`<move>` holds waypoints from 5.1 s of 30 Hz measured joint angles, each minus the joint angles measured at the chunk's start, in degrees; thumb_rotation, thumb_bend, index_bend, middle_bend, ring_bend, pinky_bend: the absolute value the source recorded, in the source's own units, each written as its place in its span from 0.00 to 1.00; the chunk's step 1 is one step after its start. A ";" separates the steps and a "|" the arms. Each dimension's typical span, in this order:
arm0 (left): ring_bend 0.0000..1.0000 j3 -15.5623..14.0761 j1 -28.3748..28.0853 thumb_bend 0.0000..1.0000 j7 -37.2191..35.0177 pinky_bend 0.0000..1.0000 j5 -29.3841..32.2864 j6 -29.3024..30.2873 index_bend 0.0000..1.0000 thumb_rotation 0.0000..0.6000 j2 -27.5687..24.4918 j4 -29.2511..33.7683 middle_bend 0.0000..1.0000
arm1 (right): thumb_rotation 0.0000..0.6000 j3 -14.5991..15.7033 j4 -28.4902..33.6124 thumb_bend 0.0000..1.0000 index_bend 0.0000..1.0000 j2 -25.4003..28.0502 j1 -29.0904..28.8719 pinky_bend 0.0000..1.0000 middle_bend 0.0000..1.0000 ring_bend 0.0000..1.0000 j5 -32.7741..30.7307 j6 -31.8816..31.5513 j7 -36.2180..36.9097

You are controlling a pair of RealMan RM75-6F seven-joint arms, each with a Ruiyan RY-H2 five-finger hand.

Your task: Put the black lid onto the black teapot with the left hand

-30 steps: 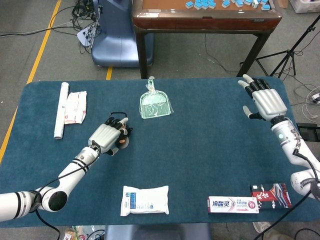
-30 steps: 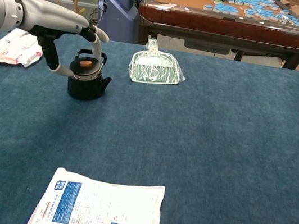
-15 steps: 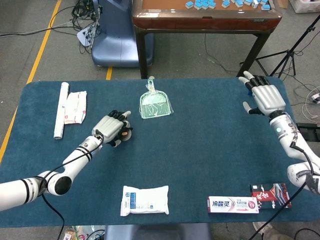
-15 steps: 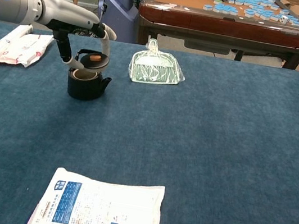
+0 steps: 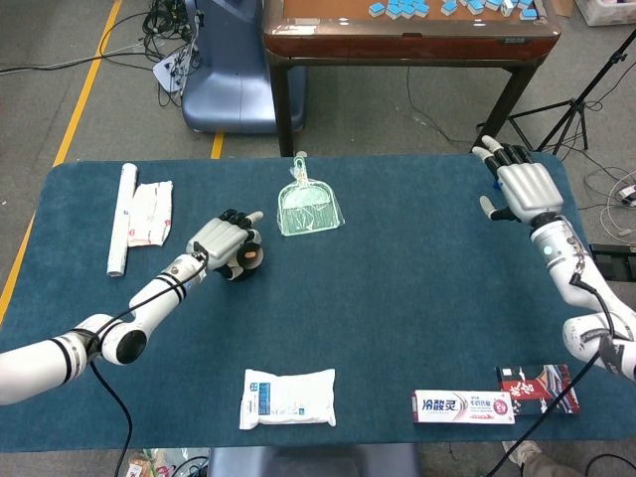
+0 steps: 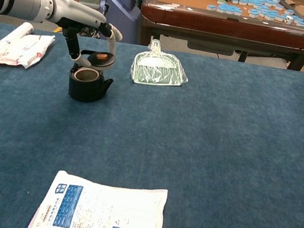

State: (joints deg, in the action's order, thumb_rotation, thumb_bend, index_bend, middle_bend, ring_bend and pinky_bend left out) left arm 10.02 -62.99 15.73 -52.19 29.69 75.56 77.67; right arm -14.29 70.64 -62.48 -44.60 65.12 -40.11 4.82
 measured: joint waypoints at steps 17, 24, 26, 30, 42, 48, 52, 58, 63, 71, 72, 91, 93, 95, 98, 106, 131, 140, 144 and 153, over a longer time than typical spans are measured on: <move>0.00 1.20 -0.89 0.31 -13.87 0.00 -12.37 -6.32 0.35 1.00 3.50 -11.56 0.00 | 1.00 -0.17 -3.38 0.45 0.00 -2.22 -1.91 0.00 0.00 0.00 -3.78 2.46 -2.87; 0.00 1.24 -0.24 0.31 -19.86 0.00 -17.70 -6.63 0.35 1.00 3.81 -13.76 0.00 | 1.00 -0.34 -3.28 0.45 0.00 -2.68 -2.57 0.00 0.00 0.00 -5.28 2.49 -4.68; 0.00 1.14 0.14 0.31 -21.47 0.00 -19.21 -6.26 0.35 1.00 3.61 -13.98 0.00 | 1.00 -0.39 -2.88 0.45 0.00 -2.71 -2.76 0.00 0.00 0.00 -5.60 2.33 -5.39; 0.00 0.72 0.91 0.31 -24.85 0.00 -22.11 -5.31 0.35 1.00 2.95 -14.02 0.00 | 1.00 -0.45 -1.53 0.45 0.00 -2.69 -3.15 0.00 0.00 0.00 -6.82 1.83 -7.45; 0.00 -1.46 1.98 0.31 -30.64 0.00 -26.95 -2.62 0.35 1.00 2.09 -13.97 0.00 | 1.00 -0.27 1.26 0.45 0.00 -2.13 -3.31 0.00 0.00 0.00 -10.02 0.31 -10.82; 0.00 -1.85 1.47 0.31 -30.75 0.00 -26.67 -3.05 0.35 1.00 2.72 -14.35 0.00 | 1.00 -0.19 0.77 0.45 0.00 -2.35 -3.30 0.00 0.00 0.00 -9.65 0.53 -10.20; 0.00 -1.89 1.15 0.31 -30.38 0.00 -26.29 -3.11 0.35 1.00 3.32 -14.66 0.00 | 1.00 -0.08 0.13 0.45 0.00 -2.57 -3.28 0.00 0.00 0.00 -8.91 0.92 -9.32; 0.00 -2.08 0.76 0.31 -30.18 0.00 -25.52 -3.73 0.35 1.00 4.34 -15.98 0.00 | 1.00 0.04 -0.99 0.45 0.00 -2.90 -3.40 0.00 0.00 0.00 -7.81 1.66 -8.12; 0.00 -2.21 0.68 0.31 -30.43 0.00 -25.19 -3.80 0.35 1.00 4.82 -16.72 0.00 | 1.00 0.08 -1.94 0.45 0.00 -3.44 -3.60 0.00 0.00 0.00 -7.13 2.14 -7.35; 0.00 -2.49 0.64 0.31 -30.62 0.00 -25.32 -3.42 0.34 1.00 5.42 -17.41 0.00 | 1.00 0.16 -2.81 0.45 0.00 -3.71 -3.59 0.00 0.00 0.00 -6.46 2.40 -6.52; 0.00 -2.52 0.65 0.31 -30.58 0.00 -25.30 -3.38 0.33 1.00 5.51 -17.48 0.00 | 1.00 0.16 -2.83 0.45 0.00 -3.69 -3.58 0.00 0.00 0.00 -6.41 2.37 -6.49; 0.00 -2.53 0.50 0.31 -28.71 0.00 -23.25 -3.79 0.24 1.00 6.67 -18.48 0.00 | 1.00 0.13 -3.38 0.45 0.00 -3.78 -3.32 0.00 0.00 0.00 -5.76 2.21 -5.63; 0.00 -2.52 0.50 0.31 -28.48 0.00 -22.99 -3.94 0.24 1.00 6.67 -18.49 0.00 | 1.00 0.09 -3.41 0.45 0.00 -3.79 -3.32 0.00 0.00 0.00 -5.73 2.15 -5.59; 0.00 -2.50 0.51 0.31 -28.29 0.00 -22.73 -4.03 0.24 1.00 6.64 -18.45 0.00 | 1.00 0.05 -3.39 0.45 0.00 -3.77 -3.30 0.00 0.00 0.00 -5.67 2.10 -5.52; 0.00 -2.48 0.58 0.31 -28.05 0.00 -22.42 -4.09 0.24 1.00 6.60 -18.40 0.00 | 1.00 0.06 -3.37 0.45 0.00 -3.67 -3.28 0.00 0.00 0.00 -5.60 2.16 -5.46; 0.00 -2.40 0.84 0.31 -27.57 0.00 -22.24 -3.57 0.24 1.00 6.38 -17.83 0.00 | 1.00 0.03 -3.31 0.45 0.00 -3.79 -3.31 0.00 0.00 0.00 -5.65 2.04 -5.61; 0.00 -2.87 5.92 0.31 -17.38 0.00 -14.75 3.51 0.24 1.00 1.67 -6.42 0.00 | 1.00 0.10 -1.76 0.45 0.00 -3.30 -2.30 0.00 0.00 0.00 -2.56 0.78 -2.76; 0.00 -3.37 7.14 0.31 -9.55 0.00 -8.33 6.83 0.24 1.00 2.22 -2.63 0.00 | 1.00 0.58 -1.72 0.45 0.00 -2.82 -1.38 0.00 0.00 0.00 0.52 0.36 0.44; 0.00 -3.68 7.54 0.31 -6.74 0.00 -5.84 8.16 0.24 1.00 2.63 -1.10 0.00 | 1.00 0.75 -1.74 0.45 0.00 -2.58 -1.03 0.00 0.00 0.00 1.83 0.04 1.82; 0.00 -4.07 7.91 0.31 -2.96 0.00 -2.51 9.79 0.24 1.00 3.75 0.23 0.00 | 1.00 1.15 -1.35 0.45 0.00 -1.89 -0.24 0.00 0.00 0.00 3.49 -0.63 3.53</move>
State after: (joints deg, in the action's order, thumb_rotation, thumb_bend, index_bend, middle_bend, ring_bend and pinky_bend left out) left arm 5.96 -55.07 12.77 -54.70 39.48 79.31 77.90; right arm -13.14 69.29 -64.38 -44.84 68.61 -40.75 8.35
